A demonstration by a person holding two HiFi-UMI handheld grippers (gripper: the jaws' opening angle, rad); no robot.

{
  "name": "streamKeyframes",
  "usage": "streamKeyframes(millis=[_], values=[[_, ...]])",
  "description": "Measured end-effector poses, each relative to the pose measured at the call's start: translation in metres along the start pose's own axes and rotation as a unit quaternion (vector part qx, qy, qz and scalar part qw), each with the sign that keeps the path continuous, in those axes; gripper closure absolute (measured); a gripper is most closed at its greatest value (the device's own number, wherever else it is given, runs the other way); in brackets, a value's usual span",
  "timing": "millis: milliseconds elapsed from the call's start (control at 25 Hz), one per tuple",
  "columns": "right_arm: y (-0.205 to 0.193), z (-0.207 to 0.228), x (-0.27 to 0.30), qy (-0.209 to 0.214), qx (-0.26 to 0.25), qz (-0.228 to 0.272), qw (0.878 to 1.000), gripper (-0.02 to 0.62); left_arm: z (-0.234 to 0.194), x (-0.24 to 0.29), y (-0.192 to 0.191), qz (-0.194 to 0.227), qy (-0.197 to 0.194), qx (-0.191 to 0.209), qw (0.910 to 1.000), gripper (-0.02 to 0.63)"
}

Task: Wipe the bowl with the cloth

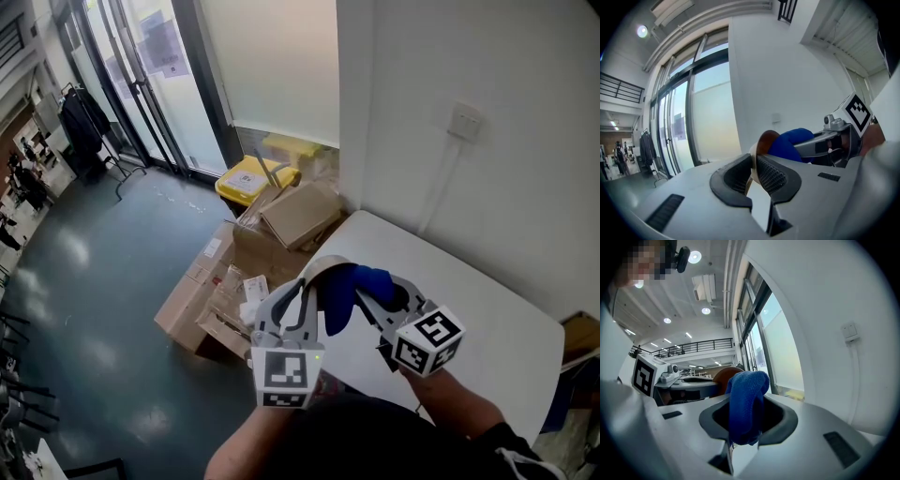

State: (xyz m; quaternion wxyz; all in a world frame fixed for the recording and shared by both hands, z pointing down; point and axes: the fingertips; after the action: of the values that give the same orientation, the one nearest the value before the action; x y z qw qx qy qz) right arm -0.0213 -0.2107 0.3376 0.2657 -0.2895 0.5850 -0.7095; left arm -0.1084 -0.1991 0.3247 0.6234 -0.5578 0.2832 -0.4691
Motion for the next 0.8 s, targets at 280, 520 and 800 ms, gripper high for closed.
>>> streamKeyframes(millis=[280, 520, 800], values=[[0.011, 0.004, -0.001, -0.009, 0.013, 0.016, 1.0, 0.518, 0.001, 0.006, -0.005, -0.006, -0.004, -0.005, 1.0, 0.557], [0.015, -0.006, -0.004, 0.012, 0.015, 0.02, 1.0, 0.518, -0.008, 0.018, -0.026, -0.04, -0.01, -0.03, 0.9987, 0.566], [0.026, -0.014, -0.004, 0.031, 0.003, 0.028, 0.999, 0.518, -0.005, 0.027, -0.044, -0.079, -0.025, -0.014, 0.9964, 0.586]])
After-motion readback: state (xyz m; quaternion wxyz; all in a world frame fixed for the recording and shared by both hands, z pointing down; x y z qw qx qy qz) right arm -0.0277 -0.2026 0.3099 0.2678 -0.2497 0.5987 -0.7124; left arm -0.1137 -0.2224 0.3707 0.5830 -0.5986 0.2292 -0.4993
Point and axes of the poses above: the fingertips, and each gripper's own axes: x forward along the fingers, z to its right, y out of its top, and after that the axes turned 2 degrees about -y, right-handed
